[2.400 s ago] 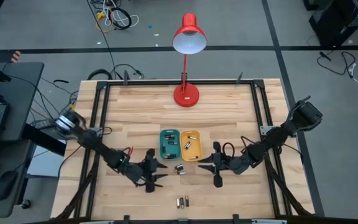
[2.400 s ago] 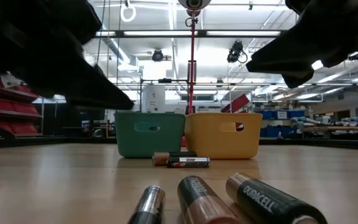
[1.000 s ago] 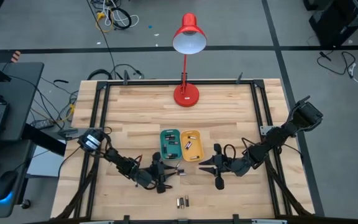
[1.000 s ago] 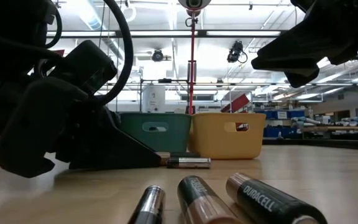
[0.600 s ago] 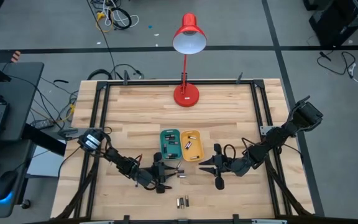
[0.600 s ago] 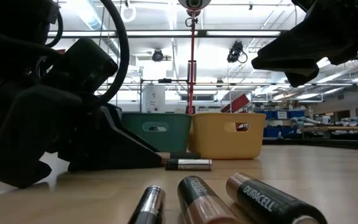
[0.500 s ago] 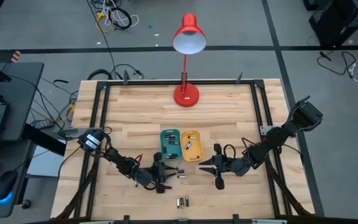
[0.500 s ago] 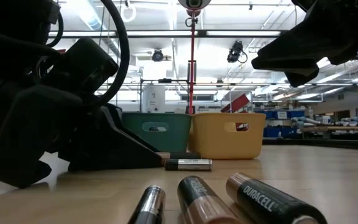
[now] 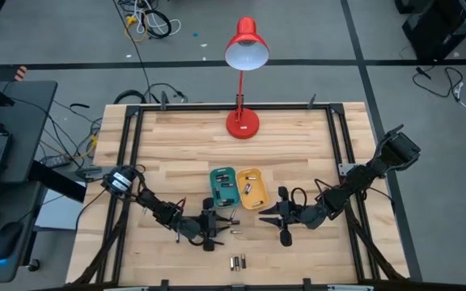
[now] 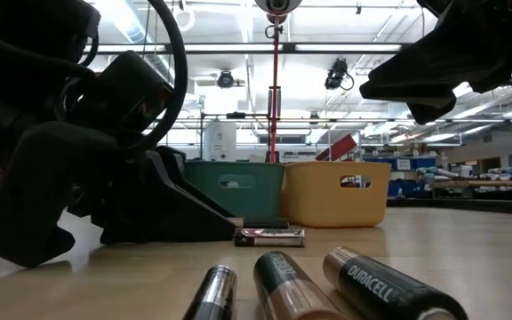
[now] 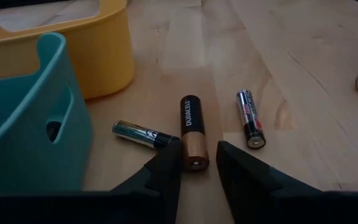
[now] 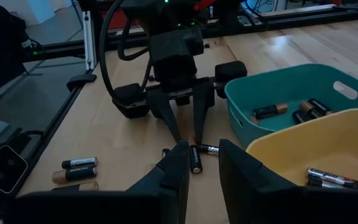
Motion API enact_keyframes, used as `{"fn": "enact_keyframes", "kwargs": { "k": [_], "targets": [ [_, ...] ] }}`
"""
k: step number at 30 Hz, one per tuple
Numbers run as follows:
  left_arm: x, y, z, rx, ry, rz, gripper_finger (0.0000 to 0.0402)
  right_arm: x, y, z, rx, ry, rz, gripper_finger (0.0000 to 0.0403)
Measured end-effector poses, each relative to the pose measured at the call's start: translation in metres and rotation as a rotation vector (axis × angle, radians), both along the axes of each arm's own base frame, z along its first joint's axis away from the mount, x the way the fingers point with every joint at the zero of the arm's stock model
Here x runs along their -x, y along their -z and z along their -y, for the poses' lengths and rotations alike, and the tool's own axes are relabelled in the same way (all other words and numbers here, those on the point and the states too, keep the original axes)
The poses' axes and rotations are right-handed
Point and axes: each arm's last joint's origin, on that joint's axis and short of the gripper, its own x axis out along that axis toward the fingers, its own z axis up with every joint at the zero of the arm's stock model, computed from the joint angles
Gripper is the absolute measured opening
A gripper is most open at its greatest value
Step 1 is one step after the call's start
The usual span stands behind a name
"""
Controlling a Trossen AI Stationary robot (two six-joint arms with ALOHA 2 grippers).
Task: Sort batteries
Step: Put the black battery into the blue bin
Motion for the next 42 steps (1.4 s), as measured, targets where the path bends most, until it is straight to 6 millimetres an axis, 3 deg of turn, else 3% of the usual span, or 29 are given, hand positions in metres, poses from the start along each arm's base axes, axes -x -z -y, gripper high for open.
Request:
{"fn": "enact_keyframes", "kwargs": {
  "k": [4,11,28,39,42],
  "targets": [
    [0.000,0.000,0.000,0.003,-0.003,0.001,0.0110,0.000,0.000,0.000,0.001,0.000,-0.001,0.0074],
    [0.000,0.000,0.000,0.003,-0.008,0.007,0.0055,0.000,0.000,0.000,0.001,0.000,-0.001,0.0074],
    [0.007,-0.012,0.014,-0.001,-0.021,0.076,0.0069,0.000,0.000,0.000,-0.003,0.001,-0.001,0.0074],
    [0.009,-0.065,0.016,-0.018,-0.042,0.198,0.0069,0.000,0.000,0.000,-0.010,0.004,-0.003,0.0074],
    [0.011,-0.077,0.013,-0.025,-0.117,0.204,0.0069,0.000,0.001,0.000,-0.023,0.009,-0.006,0.0074]
  ]
}}
